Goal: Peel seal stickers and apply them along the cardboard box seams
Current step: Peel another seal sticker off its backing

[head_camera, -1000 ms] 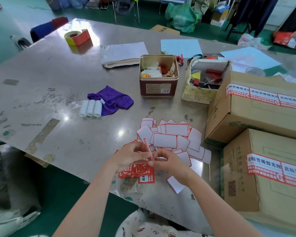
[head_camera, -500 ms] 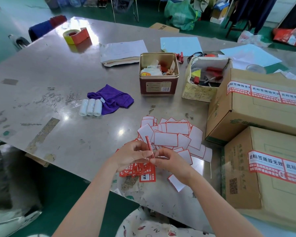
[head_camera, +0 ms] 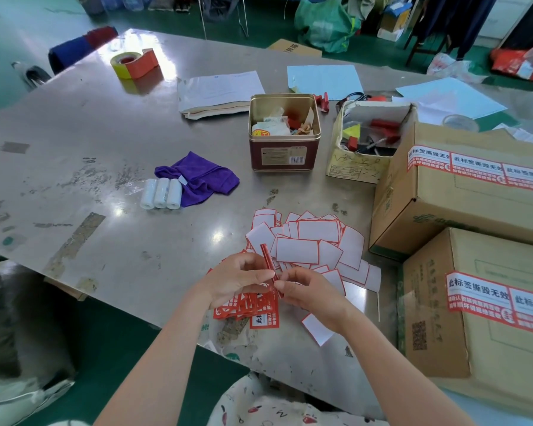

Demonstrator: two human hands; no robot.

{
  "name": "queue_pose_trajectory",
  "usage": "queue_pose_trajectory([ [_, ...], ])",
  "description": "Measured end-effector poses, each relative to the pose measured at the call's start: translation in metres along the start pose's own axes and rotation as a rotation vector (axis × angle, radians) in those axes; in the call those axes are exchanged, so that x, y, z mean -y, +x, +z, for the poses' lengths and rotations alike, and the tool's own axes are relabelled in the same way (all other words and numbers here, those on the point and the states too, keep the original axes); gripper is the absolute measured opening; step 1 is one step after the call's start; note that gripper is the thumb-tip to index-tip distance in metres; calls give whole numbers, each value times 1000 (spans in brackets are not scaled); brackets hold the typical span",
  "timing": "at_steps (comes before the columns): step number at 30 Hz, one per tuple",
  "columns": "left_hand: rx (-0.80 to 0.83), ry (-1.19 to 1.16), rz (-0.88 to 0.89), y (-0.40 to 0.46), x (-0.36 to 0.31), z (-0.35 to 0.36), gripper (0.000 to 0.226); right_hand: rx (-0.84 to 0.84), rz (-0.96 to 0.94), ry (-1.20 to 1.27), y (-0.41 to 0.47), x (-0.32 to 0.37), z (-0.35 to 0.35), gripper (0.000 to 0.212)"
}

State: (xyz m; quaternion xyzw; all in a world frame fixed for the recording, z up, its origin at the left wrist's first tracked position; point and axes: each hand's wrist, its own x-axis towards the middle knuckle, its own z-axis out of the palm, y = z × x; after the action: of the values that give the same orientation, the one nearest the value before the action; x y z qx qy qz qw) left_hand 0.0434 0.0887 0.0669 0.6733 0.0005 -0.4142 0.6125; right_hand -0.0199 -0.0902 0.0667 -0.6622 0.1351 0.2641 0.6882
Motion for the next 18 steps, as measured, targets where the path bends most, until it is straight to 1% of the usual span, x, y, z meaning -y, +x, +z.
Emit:
queue_pose_trajectory([
  [3, 4, -11, -21, 1, -1, 0, 40, -13, 15, 88, 0, -3, -2, 19],
  [5, -29, -27, -30, 2, -3, 1, 28, -51, 41, 144, 1, -4, -4, 20],
  [7, -112, -18, -36, 6, -2, 1, 22, -101, 72, 190, 3, -6, -6, 19],
  [8, -180, 24, -48, 8, -1, 0, 22, -130, 86, 205, 4, -7, -7, 17],
  [11, -389, 239, -112, 14, 2, -5, 21, -232, 95, 249, 9, -10, -10, 11],
  [14, -473, 534, -129, 17, 6, -7, 21, -326, 99, 227, 11, -11, -12, 11],
  [18, -540, 778, -139, 23, 13, -8, 35, -368, 67, 185, 11, -8, -15, 17],
])
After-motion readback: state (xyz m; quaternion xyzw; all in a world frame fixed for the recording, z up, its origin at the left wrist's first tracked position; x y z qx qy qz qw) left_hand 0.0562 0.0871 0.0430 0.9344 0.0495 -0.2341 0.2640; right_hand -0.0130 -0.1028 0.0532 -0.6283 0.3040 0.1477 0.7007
